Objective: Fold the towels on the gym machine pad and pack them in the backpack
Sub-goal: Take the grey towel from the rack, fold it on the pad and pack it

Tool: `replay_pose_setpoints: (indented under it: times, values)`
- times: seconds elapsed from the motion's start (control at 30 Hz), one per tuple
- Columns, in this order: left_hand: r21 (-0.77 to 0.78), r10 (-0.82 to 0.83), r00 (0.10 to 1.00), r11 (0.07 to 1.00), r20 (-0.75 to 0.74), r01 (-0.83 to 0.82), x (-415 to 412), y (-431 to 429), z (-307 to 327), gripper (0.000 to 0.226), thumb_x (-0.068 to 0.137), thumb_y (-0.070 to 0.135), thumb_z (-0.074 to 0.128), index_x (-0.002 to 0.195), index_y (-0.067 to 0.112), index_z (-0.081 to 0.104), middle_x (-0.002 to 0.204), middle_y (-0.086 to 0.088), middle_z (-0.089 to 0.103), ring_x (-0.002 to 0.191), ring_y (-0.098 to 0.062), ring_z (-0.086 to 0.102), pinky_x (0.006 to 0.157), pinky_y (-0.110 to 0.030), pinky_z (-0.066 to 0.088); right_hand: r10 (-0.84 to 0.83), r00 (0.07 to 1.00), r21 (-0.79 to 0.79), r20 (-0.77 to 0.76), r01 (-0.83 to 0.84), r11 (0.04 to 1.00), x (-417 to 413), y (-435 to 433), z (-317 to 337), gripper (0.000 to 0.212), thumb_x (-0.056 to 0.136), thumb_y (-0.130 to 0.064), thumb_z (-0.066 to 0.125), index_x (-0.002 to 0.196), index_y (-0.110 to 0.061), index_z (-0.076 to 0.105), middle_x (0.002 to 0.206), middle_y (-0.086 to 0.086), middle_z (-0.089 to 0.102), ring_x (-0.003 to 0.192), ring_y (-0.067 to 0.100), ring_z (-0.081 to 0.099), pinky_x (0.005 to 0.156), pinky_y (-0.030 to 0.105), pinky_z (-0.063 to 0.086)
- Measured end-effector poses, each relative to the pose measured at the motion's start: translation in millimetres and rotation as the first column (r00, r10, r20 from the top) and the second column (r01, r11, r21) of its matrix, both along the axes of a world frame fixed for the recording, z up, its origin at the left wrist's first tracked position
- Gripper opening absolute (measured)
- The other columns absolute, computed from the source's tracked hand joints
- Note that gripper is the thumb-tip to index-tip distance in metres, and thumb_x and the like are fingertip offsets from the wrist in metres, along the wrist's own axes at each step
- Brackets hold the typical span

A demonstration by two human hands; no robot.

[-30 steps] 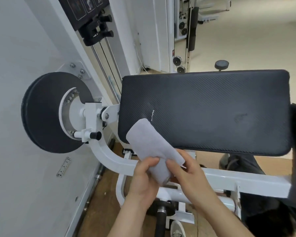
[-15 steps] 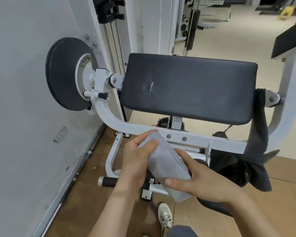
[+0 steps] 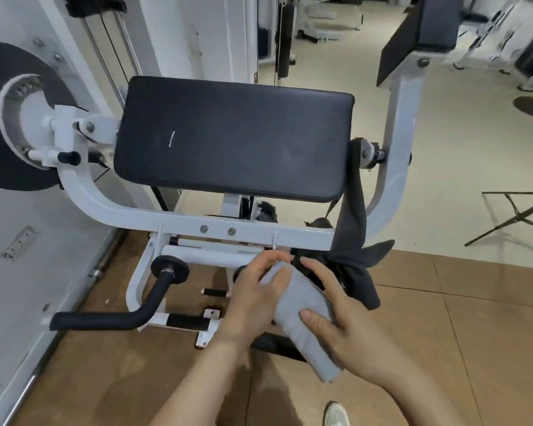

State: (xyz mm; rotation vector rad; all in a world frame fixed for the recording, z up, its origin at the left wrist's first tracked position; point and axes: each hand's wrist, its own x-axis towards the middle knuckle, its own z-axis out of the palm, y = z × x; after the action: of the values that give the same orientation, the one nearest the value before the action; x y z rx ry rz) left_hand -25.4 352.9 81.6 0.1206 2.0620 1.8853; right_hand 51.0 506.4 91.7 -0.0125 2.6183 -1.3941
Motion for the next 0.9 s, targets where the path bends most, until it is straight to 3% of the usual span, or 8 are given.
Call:
replay_pose_setpoints:
  times: [0.13,0.3,0.43,0.5,0.6,0.7,0.8,0.9]
  values:
    - [-0.359,0.056,0.997,0.931,-0.048,-0.07,10,87,-48,0.019,0.095,0.027,0.056,0.113,0.032,0.054,0.11,0.008,0.057,0.102,-0.008,0.057,0.084,-0.022,0.046,-0.025,1.0,0.162,0.007,0.023,0.986,11,103,-39,0.047,0.102,-0.027,0.041,0.121,-0.069,0.038,0.106,-0.006,0.055,0.089,0.013,0.056,0.079,0.029,0.049]
    - [-0.645,-0.016,0.987,0.755,0.163,0.118,1,165,-99,0.058,0.092,0.021,0.052,0.146,0.024,0.032,0.146,0.001,0.04,0.13,-0.02,0.044,0.103,-0.037,0.043,-0.385,0.902,0.052,0.195,0.383,0.922,10,198,-107,0.037,0.1,-0.013,0.043,0.09,-0.04,0.066,0.063,0.002,0.056,0.046,0.008,0.045,0.046,0.019,0.035]
    - [-0.777,0.074,0.973,0.616,0.219,0.128,-41,184,-152,0.066,0.089,0.019,0.058,0.147,0.01,0.028,0.146,-0.013,0.04,0.131,-0.034,0.043,0.105,-0.044,0.042,-0.459,0.785,-0.004,0.417,0.506,0.862,-7,217,-152,0.011,0.091,-0.028,0.059,0.096,-0.03,0.068,0.076,0.007,0.066,0.064,0.022,0.058,0.061,0.032,0.047]
    - [-0.853,0.11,0.959,0.492,0.259,0.174,-61,176,-182,0.068,0.091,0.022,0.057,0.149,0.011,0.024,0.148,-0.016,0.035,0.133,-0.038,0.039,0.106,-0.044,0.038,-0.444,0.779,-0.01,0.443,0.499,0.866,-13,216,-170,0.021,0.089,-0.032,0.063,0.11,-0.027,0.065,0.071,-0.003,0.06,0.062,0.01,0.053,0.058,0.026,0.042]
    - [-0.879,0.102,0.923,0.357,0.372,0.315,-80,160,-230,0.049,0.094,0.033,0.051,0.138,0.014,0.043,0.137,-0.015,0.05,0.124,-0.037,0.049,0.099,-0.041,0.042,-0.418,0.779,-0.003,0.467,0.474,0.881,-16,209,-191,0.025,0.088,-0.035,0.065,0.112,-0.03,0.062,0.093,-0.001,0.067,0.082,0.011,0.06,0.065,0.026,0.046]
    - [-0.837,0.071,0.908,0.423,0.412,0.347,-79,170,-244,0.036,0.098,0.029,0.046,0.124,0.005,0.055,0.124,-0.017,0.061,0.114,-0.037,0.057,0.089,-0.036,0.046,-0.395,0.776,0.053,0.491,0.427,0.903,-16,204,-203,0.043,0.079,-0.05,0.07,0.114,-0.027,0.059,0.115,0.016,0.06,0.099,0.028,0.061,0.079,0.04,0.053]
    - [-0.737,-0.049,0.901,0.557,0.432,0.383,-56,205,-214,0.028,0.103,0.023,0.039,0.106,0.0,0.056,0.107,-0.017,0.061,0.103,-0.034,0.059,0.079,-0.032,0.042,-0.293,0.862,0.313,0.414,0.168,0.935,-12,200,-196,0.085,0.071,-0.069,0.067,0.142,-0.033,0.039,0.129,0.011,0.033,0.108,0.029,0.052,0.084,0.034,0.051]
    - [-0.584,-0.042,0.888,0.738,0.459,0.337,-23,229,-174,0.025,0.103,0.026,0.037,0.088,0.009,0.048,0.092,-0.015,0.064,0.079,-0.033,0.067,0.073,-0.04,0.054,-0.195,0.908,0.484,0.37,-0.009,0.875,-2,193,-180,0.112,0.061,-0.079,0.065,0.15,-0.027,0.021,0.128,0.01,0.024,0.107,0.029,0.048,0.08,0.033,0.049]
